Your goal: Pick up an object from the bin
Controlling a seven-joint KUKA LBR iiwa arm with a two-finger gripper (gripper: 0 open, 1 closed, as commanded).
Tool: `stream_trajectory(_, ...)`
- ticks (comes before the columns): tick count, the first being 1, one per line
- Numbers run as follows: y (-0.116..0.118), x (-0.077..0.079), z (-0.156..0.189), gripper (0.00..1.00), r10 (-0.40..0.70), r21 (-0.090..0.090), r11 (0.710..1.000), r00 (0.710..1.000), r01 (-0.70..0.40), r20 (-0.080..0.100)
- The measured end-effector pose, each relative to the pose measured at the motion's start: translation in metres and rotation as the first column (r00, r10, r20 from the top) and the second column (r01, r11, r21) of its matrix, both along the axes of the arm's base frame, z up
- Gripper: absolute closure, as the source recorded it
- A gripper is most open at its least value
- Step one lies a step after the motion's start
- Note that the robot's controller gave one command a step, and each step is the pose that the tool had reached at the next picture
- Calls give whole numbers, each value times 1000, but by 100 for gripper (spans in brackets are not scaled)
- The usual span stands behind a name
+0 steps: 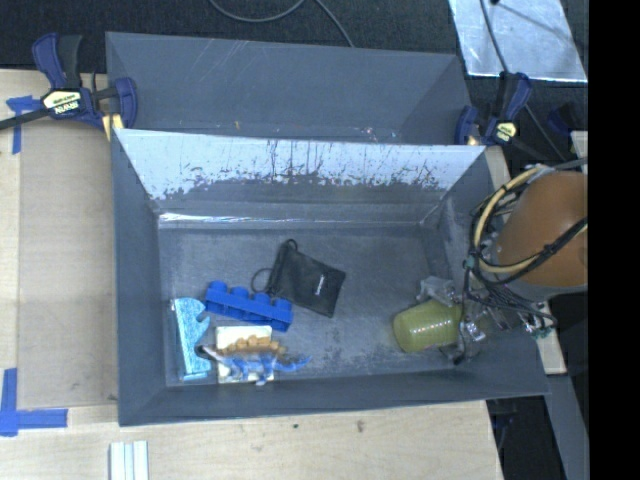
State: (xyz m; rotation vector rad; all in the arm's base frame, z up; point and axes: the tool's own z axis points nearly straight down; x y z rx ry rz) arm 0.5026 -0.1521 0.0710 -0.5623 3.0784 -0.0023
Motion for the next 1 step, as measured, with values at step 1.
stream_trajectory(1, 19, -13, 0, 100, 232, -5, 973, 973, -232, 5)
